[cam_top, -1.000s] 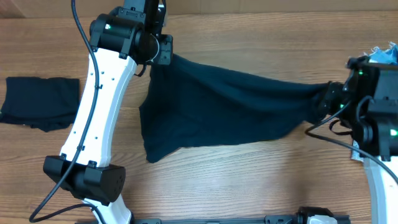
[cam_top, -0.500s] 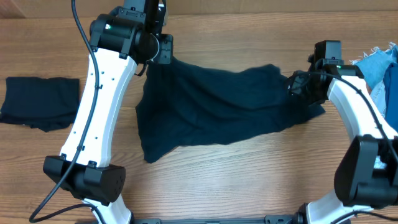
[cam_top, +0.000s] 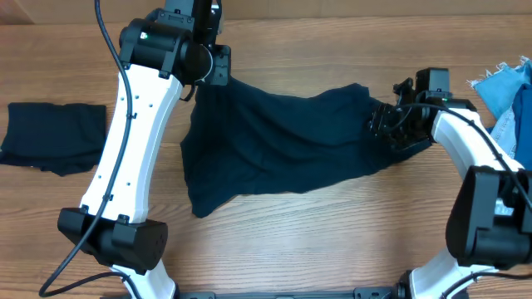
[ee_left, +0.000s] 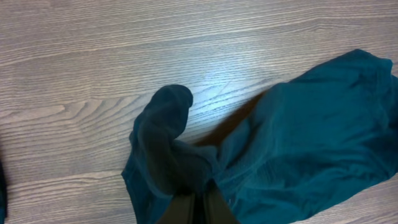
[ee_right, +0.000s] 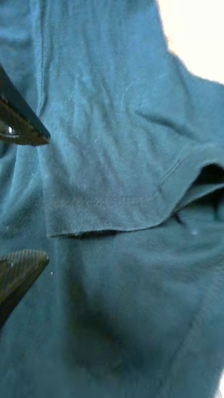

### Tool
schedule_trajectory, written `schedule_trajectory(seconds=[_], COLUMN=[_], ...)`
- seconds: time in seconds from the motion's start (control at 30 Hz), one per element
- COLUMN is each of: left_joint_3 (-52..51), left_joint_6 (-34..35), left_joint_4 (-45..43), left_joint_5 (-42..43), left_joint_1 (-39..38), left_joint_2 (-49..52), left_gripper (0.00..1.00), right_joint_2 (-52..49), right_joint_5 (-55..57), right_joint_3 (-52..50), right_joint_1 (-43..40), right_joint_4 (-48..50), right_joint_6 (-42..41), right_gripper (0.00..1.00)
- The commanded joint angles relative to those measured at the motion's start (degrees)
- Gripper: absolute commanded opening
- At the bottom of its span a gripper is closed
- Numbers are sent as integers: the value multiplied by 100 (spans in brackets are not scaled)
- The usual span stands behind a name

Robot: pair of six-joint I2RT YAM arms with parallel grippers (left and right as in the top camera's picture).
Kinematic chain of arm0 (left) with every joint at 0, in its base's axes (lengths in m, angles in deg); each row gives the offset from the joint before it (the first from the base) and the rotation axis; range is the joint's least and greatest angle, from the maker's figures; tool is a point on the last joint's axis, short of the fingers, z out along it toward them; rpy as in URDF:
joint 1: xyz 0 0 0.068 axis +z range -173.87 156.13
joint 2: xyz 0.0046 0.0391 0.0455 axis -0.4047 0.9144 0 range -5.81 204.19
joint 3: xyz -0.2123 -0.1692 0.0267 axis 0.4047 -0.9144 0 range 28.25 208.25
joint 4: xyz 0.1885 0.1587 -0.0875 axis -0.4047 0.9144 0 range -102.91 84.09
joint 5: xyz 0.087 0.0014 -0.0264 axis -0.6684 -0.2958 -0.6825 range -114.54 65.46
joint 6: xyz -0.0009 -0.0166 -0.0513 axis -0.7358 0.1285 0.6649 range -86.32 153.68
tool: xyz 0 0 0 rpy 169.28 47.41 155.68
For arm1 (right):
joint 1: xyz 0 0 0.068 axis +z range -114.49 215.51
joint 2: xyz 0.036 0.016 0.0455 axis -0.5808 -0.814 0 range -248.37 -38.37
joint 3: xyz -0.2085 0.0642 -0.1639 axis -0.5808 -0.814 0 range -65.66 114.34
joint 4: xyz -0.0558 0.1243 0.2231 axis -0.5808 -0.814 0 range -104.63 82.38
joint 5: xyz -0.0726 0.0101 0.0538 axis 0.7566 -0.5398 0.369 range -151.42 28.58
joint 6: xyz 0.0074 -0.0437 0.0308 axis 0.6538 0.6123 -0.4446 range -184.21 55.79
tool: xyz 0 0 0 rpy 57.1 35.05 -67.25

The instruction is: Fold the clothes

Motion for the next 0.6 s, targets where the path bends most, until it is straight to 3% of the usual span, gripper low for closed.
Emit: schedule_trajectory(seconds=[0.0, 0.17, 0.33, 0.43, 0.57], left_joint_3=[55, 55, 55, 55, 57], left_joint_6=[-114, -114, -114, -118, -136], left_joint_4=[-37, -35, -35, -28, -20], left_joint_5=[-76, -74, -74, -79, -96], left_joint_1=[-22, -22, -22, -22, -20], left_joint_2=[2, 2, 2, 2, 0], left_gripper=[4, 4, 4, 4, 4], right_joint_2=[-219, -592, -476, 22, 1484], right_joint_5=[-219, -271, -568, -560, 149], right_joint_3=[-44, -44, 20, 146, 348], right_joint_1=[-11, -11, -22, -22, -22], right_joint_4=[138, 190, 286, -13, -522], right_joint_6=[-118, -140, -136, 44, 85], right_gripper=[54, 46, 4, 4, 4])
